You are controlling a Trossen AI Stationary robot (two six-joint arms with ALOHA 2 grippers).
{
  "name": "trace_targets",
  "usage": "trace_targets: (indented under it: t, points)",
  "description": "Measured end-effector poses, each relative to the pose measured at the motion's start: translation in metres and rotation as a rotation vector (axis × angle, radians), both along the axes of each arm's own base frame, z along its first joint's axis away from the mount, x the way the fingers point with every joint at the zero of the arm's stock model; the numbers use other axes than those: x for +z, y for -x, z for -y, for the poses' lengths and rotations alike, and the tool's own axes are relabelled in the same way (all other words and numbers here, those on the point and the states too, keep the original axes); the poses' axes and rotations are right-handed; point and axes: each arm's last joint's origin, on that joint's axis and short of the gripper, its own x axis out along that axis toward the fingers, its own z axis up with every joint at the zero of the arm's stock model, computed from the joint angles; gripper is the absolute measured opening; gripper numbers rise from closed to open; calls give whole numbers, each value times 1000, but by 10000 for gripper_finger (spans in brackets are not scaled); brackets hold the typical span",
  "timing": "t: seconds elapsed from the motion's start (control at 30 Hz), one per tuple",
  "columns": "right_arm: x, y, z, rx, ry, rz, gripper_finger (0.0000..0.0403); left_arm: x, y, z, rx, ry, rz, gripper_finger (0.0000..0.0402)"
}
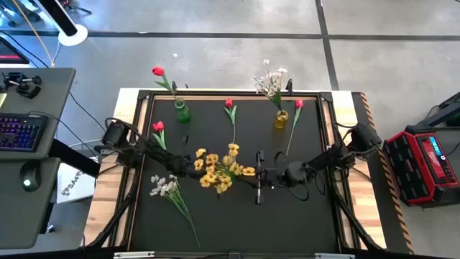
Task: Sort flowers into vase by color
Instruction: Put the yellow flowers into the yellow flower vase
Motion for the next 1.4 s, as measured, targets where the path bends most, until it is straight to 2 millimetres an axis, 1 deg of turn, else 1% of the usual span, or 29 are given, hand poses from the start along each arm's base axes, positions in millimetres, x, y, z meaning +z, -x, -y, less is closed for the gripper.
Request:
trace_targets:
  t: [0.1,0.23,0.33,0.43,0.53,0.63,0.77,0.93,1.0,1.13,1.23,1.33,1.4]
  points:
    - [1,3,-1,-73,3,-83,49,0,5,0,69,-20,-95,2]
    - [9,12,1,-116,-5,-190,127,2,10,-3,152,-32,-180,2]
    - [18,22,4,-130,-28,-264,186,2,12,-5,209,-34,-200,1]
    - [25,33,8,-141,-61,-328,235,2,12,-6,230,-36,-197,1]
    - [28,40,11,-147,-93,-384,269,2,12,-6,233,-27,-197,1]
    - [24,42,13,-156,-113,-431,285,2,12,-6,233,-28,-197,1]
    - [9,34,11,-166,-98,-463,285,1,12,-7,233,-43,-208,1]
    - [-5,15,9,-145,-76,-374,271,0,12,-9,240,-38,-218,1]
    - [-7,7,7,-135,-56,-352,263,0,12,-9,240,-38,-218,1]
    - [-2,-11,3,-131,-16,-352,244,0,12,-9,239,-38,-219,1]
    - [6,-22,-1,-135,29,-375,220,0,12,-9,239,-39,-224,1]
    - [16,-28,-2,-170,53,-395,179,-1,12,-9,238,-40,-226,1]
    - [20,-28,-5,-200,69,-418,145,-1,12,-9,238,-40,-229,1]
